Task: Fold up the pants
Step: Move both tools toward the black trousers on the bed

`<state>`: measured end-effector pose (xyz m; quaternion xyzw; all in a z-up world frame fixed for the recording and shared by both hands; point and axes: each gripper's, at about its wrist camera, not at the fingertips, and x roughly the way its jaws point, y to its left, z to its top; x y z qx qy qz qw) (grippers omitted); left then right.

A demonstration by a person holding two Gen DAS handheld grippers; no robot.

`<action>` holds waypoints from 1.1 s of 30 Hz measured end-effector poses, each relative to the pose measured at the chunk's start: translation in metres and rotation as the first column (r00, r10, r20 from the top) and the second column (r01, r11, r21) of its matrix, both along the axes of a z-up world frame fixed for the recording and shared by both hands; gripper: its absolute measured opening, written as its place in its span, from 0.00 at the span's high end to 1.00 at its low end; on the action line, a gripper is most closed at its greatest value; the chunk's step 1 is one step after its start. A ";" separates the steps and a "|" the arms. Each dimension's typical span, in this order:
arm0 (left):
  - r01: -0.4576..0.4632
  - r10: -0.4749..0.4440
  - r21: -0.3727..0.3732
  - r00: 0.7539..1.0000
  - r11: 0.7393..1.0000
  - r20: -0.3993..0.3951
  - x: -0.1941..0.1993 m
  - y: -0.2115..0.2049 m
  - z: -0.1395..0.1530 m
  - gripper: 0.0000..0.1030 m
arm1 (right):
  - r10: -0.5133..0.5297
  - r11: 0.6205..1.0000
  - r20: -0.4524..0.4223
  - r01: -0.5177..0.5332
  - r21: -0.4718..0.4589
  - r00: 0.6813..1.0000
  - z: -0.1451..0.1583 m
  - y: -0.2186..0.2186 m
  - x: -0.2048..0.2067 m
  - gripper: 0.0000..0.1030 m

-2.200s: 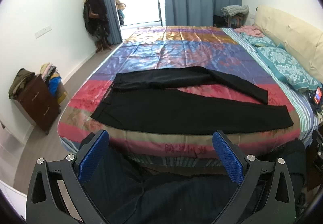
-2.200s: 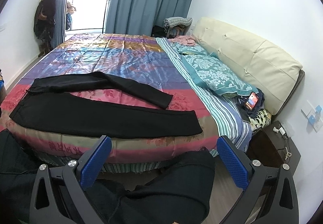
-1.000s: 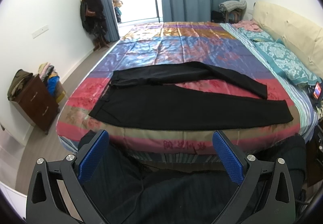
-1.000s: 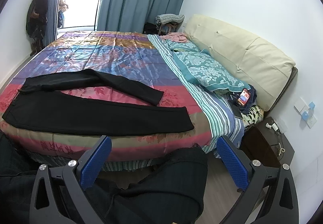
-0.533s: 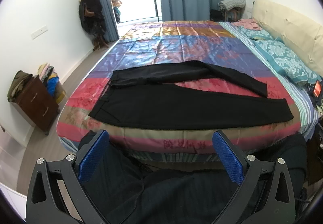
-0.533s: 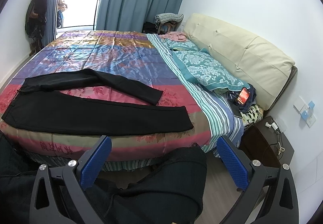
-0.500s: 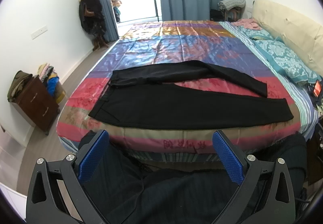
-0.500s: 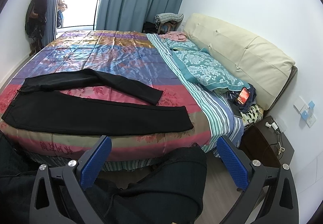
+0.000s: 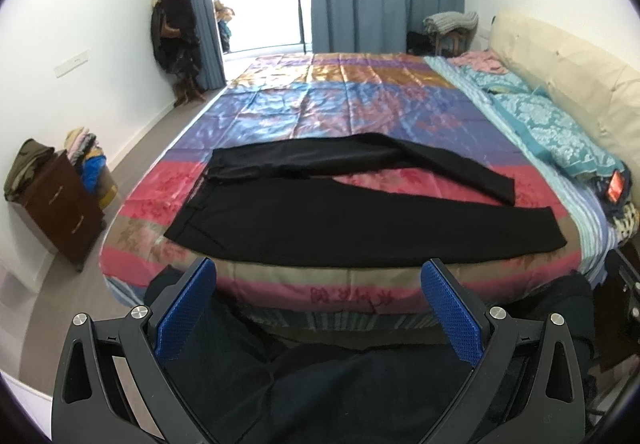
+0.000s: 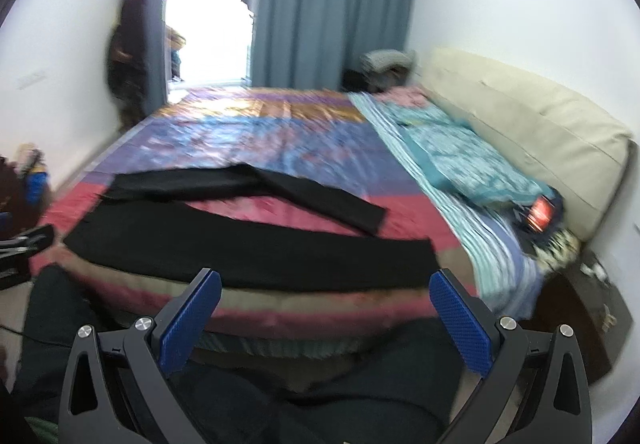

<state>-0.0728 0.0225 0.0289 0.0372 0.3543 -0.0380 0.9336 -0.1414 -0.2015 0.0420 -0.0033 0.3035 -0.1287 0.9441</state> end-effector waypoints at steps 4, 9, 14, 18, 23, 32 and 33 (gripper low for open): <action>0.023 -0.023 -0.012 1.000 1.000 -0.008 0.000 -0.001 0.002 0.01 | 0.050 0.999 0.018 -0.050 0.001 0.999 0.002 0.009 0.000 0.00; 0.081 -0.082 -0.041 0.996 0.996 -0.027 -0.002 -0.006 0.003 0.01 | 0.161 0.986 0.000 -0.161 0.051 0.987 -0.004 0.020 0.003 0.00; 0.078 -0.080 -0.044 0.996 0.996 -0.034 -0.001 -0.007 0.004 0.01 | 0.215 0.976 0.025 -0.215 0.011 0.976 0.001 0.032 -0.001 0.00; 0.086 -0.089 -0.041 0.994 0.995 -0.069 0.007 -0.009 0.002 0.01 | 0.225 0.973 0.049 -0.227 0.034 0.973 0.001 0.028 -0.001 0.00; 0.101 -0.104 -0.048 0.994 0.994 -0.047 0.027 -0.013 0.007 0.01 | 0.294 0.952 0.302 -0.306 -0.009 0.907 0.015 0.024 -0.010 0.00; 0.116 -0.118 0.061 0.993 0.991 0.020 0.082 -0.042 0.011 0.01 | 0.279 0.951 0.211 -0.300 0.074 0.937 -0.034 -0.025 0.066 0.00; 0.100 -0.101 0.059 0.995 0.993 0.002 0.095 -0.041 0.007 0.01 | 0.271 0.956 0.210 -0.288 0.054 0.939 -0.037 -0.034 0.076 0.00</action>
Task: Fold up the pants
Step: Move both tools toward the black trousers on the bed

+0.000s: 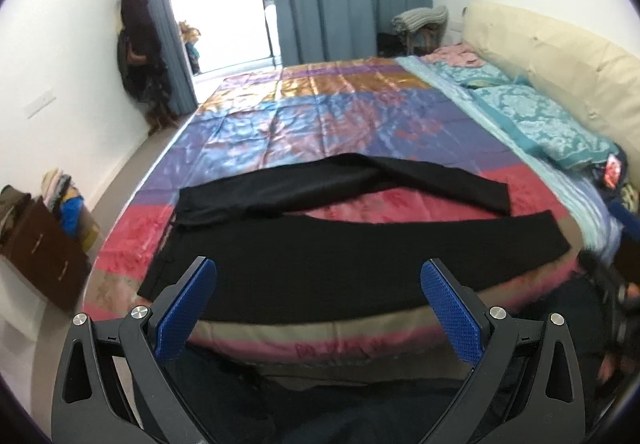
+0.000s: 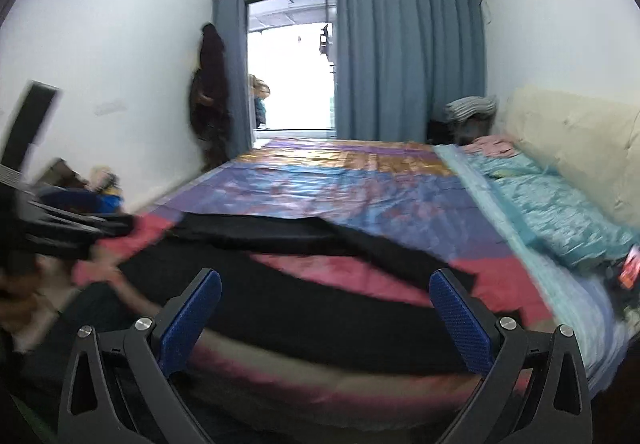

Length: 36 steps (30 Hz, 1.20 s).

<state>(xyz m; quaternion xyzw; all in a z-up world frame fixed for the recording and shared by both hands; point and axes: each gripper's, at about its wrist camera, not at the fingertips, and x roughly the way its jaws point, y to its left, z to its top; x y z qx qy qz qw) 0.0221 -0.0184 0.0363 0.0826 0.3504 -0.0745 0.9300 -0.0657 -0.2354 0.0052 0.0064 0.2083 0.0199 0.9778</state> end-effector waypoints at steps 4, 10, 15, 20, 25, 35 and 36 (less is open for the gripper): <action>-0.069 0.065 -0.033 0.992 0.997 -0.110 0.039 0.009 -0.024 0.01 | -0.042 0.994 -0.076 0.034 -0.104 0.996 -0.041 -0.070 0.076 0.00; -0.141 0.143 0.025 0.962 0.990 -0.234 0.070 0.011 -0.072 0.01 | -0.048 0.958 -0.477 -0.094 -0.270 0.878 -0.168 -0.157 0.209 0.19; -0.161 0.185 0.101 0.929 0.982 -0.320 0.092 0.004 -0.108 0.01 | -0.039 0.920 -0.585 -0.199 -0.337 0.810 -0.233 -0.193 0.270 0.35; -0.145 0.191 0.149 0.910 0.978 -0.368 0.116 -0.005 -0.128 0.01 | 0.087 0.959 -0.646 -0.240 -0.153 0.758 -0.209 -0.217 0.296 0.90; -0.143 0.183 0.140 0.925 0.980 -0.333 0.152 -0.018 -0.125 0.01 | 0.107 0.987 -0.584 -0.155 -0.032 0.805 -0.095 -0.273 0.372 0.91; -0.136 0.162 0.096 0.916 0.986 -0.367 0.183 -0.039 -0.146 0.01 | -0.237 0.901 -0.583 0.401 0.168 0.777 -0.135 -0.434 0.470 0.28; -0.145 0.178 0.114 0.906 0.983 -0.383 0.184 -0.035 -0.156 0.01 | -0.211 0.861 -0.611 0.441 0.254 0.763 -0.161 -0.443 0.461 0.29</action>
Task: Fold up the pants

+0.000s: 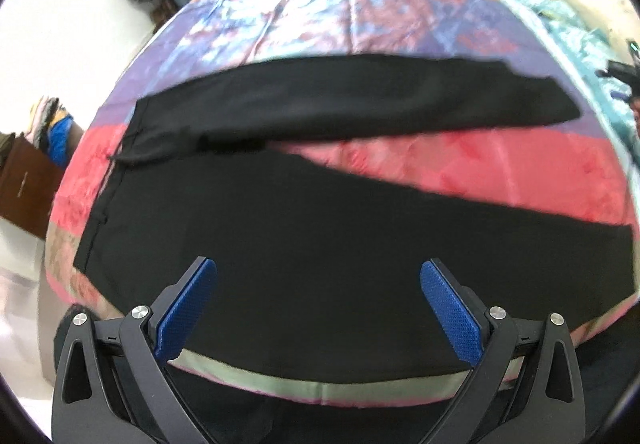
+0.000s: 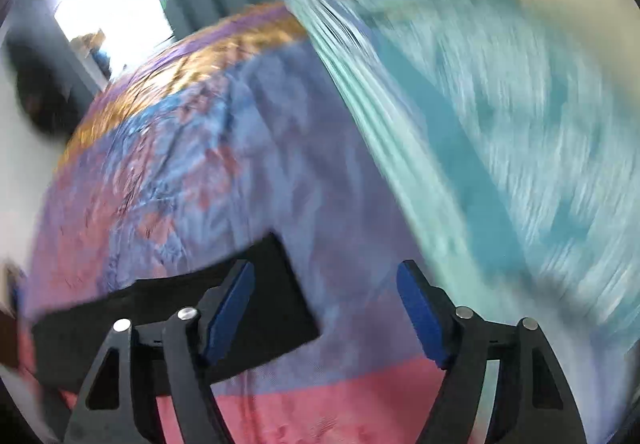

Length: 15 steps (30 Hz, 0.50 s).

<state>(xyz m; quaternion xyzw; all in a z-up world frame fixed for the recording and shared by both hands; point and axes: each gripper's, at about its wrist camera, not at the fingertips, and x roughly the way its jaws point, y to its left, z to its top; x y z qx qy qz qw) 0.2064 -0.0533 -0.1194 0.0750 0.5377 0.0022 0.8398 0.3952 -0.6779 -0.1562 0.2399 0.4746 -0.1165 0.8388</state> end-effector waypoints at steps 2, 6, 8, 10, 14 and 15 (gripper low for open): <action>-0.021 0.022 0.013 0.999 1.000 -0.046 0.003 0.007 -0.015 0.01 | -0.043 0.991 -0.005 0.044 0.128 0.999 -0.036 0.000 -0.013 0.31; -0.045 0.048 0.032 0.996 0.998 -0.076 0.004 0.015 -0.029 0.01 | -0.116 0.961 0.014 0.108 0.253 0.993 -0.086 0.004 -0.015 0.33; -0.047 0.051 0.048 0.995 0.998 -0.087 0.005 0.014 -0.035 0.01 | -0.110 0.962 0.043 0.096 0.257 0.993 -0.092 0.017 -0.008 0.33; -0.051 0.057 0.056 0.992 0.997 -0.115 0.005 0.016 -0.043 0.01 | -0.018 0.985 0.022 0.013 0.174 1.000 -0.090 0.041 0.008 0.78; -0.070 0.076 0.060 0.991 0.996 -0.108 0.015 0.028 -0.047 0.01 | 0.034 0.997 -0.059 -0.039 -0.070 0.998 -0.080 0.058 -0.002 0.76; -0.074 0.081 0.074 0.993 0.994 -0.089 0.025 0.033 -0.045 0.01 | 0.003 0.997 -0.088 -0.010 -0.081 0.996 -0.085 0.055 -0.008 0.75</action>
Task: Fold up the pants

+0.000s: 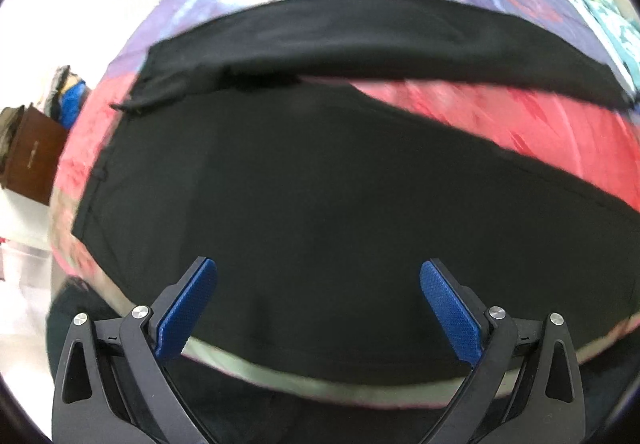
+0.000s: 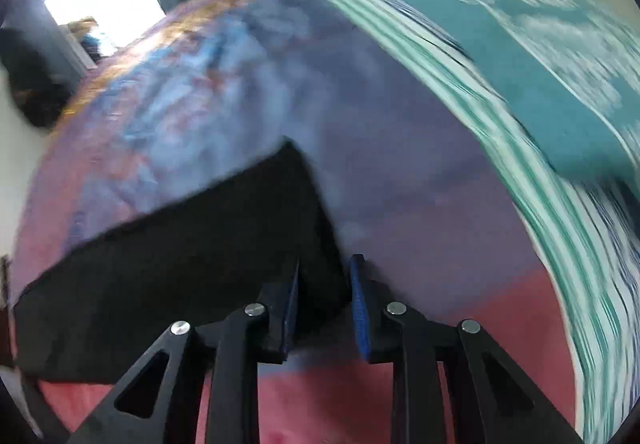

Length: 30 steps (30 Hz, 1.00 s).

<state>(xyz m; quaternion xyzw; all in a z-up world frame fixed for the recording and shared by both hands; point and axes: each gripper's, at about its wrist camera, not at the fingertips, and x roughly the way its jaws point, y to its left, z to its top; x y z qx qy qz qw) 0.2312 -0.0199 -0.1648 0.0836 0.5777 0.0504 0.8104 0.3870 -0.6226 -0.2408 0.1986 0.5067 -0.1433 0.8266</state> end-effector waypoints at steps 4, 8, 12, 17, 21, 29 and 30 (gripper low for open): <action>-0.013 0.005 0.060 0.992 0.998 0.125 0.050 0.021 0.015 0.01 | -0.093 0.983 -0.012 0.090 -0.163 0.996 0.011 0.011 -0.014 0.38; -0.105 0.069 0.136 0.966 0.985 0.250 0.127 0.055 0.015 0.01 | 0.017 0.991 0.127 0.000 -0.132 0.992 0.048 0.068 -0.006 0.37; -0.127 0.081 0.316 0.985 0.940 0.154 0.192 0.076 -0.040 0.00 | 0.273 0.961 0.170 -0.274 -0.018 0.947 0.054 0.175 0.029 0.28; -0.152 0.110 0.273 0.980 0.950 0.163 0.205 0.101 -0.058 0.00 | 0.505 0.857 0.131 -0.514 0.046 0.853 0.020 0.291 0.055 0.28; -0.214 0.187 0.228 0.973 0.950 0.136 0.199 0.129 -0.037 0.01 | 0.578 0.811 0.041 -0.568 -0.138 0.815 0.001 0.317 0.054 0.27; -0.034 0.034 -0.001 0.988 0.999 0.149 0.083 0.089 -0.012 0.01 | 0.456 0.887 0.119 -0.440 -0.137 0.882 0.059 0.275 -0.061 0.27; 0.006 -0.003 -0.024 0.991 1.000 0.134 0.066 0.077 -0.017 0.01 | 0.451 0.892 0.125 -0.440 -0.106 0.884 0.060 0.278 -0.084 0.26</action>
